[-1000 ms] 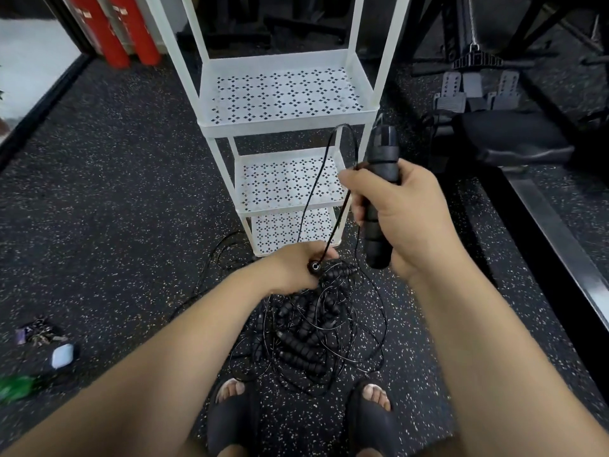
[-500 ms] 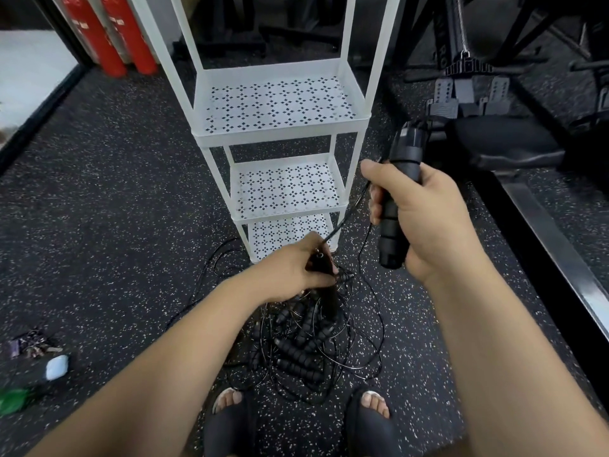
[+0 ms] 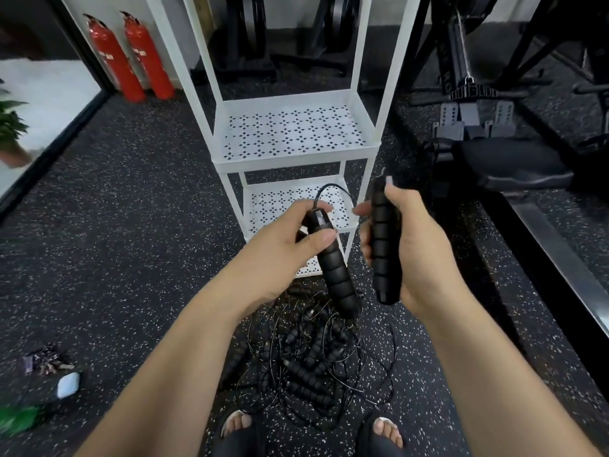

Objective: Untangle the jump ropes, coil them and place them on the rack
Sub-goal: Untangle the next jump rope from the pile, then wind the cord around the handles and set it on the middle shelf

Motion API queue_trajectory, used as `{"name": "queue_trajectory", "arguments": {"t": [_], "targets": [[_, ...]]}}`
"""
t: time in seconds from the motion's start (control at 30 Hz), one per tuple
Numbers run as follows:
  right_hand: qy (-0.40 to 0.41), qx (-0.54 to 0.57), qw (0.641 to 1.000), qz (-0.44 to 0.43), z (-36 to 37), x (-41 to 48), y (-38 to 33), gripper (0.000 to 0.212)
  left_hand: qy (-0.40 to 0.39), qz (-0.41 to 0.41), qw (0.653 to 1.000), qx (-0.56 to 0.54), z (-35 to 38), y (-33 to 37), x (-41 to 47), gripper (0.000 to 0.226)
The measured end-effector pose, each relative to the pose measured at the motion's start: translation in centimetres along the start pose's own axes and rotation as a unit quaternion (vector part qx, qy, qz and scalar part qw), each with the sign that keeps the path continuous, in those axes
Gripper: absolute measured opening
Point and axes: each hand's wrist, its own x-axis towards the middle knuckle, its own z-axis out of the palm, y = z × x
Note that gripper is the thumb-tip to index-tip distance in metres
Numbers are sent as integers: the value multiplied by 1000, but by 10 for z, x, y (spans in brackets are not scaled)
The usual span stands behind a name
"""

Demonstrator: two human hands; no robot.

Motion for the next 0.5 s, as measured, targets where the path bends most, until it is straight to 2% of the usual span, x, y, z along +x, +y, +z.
{"name": "queue_trajectory", "arguments": {"t": [0.13, 0.23, 0.3, 0.4, 0.5], "targets": [[-16, -61, 998, 4, 14, -6, 6, 36, 48, 14, 999, -19, -5, 4, 2, 46], [-41, -125, 991, -31, 23, -9, 8, 26, 75, 17, 994, -72, -8, 5, 4, 45], [-51, -119, 991, -47, 26, -9, 9, 23, 78, 22, 992, -95, -10, 6, 4, 37], [-66, -87, 993, -50, 31, -12, 6, 38, 76, 31, 991, -105, -11, 10, 4, 29], [-57, -64, 995, -60, 36, -13, 6, 24, 80, 44, 989, -115, -12, 11, 6, 29]]}}
